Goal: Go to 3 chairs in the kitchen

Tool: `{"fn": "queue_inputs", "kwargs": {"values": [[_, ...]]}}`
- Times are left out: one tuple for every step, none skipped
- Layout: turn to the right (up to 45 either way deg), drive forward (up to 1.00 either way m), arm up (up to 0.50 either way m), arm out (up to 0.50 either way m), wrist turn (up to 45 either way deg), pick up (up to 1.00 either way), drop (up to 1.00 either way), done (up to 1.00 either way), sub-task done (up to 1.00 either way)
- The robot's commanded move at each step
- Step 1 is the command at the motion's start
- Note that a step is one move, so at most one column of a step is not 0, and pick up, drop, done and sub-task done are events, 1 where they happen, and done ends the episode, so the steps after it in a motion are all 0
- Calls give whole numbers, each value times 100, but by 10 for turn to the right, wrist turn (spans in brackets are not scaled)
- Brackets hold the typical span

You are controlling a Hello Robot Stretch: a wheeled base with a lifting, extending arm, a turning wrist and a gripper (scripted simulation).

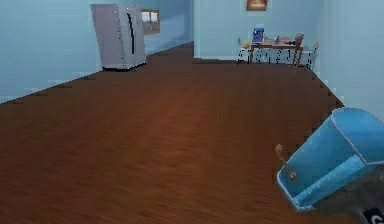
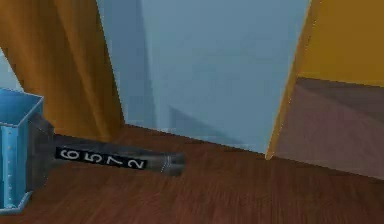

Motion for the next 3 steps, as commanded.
{"fn": "queue_inputs", "kwargs": {"values": [[180,0,0,0,0,0,0,0,0],[0,85,0,0,0,0,0,0,0],[90,0,0,0,0,0,0,0,0]]}}
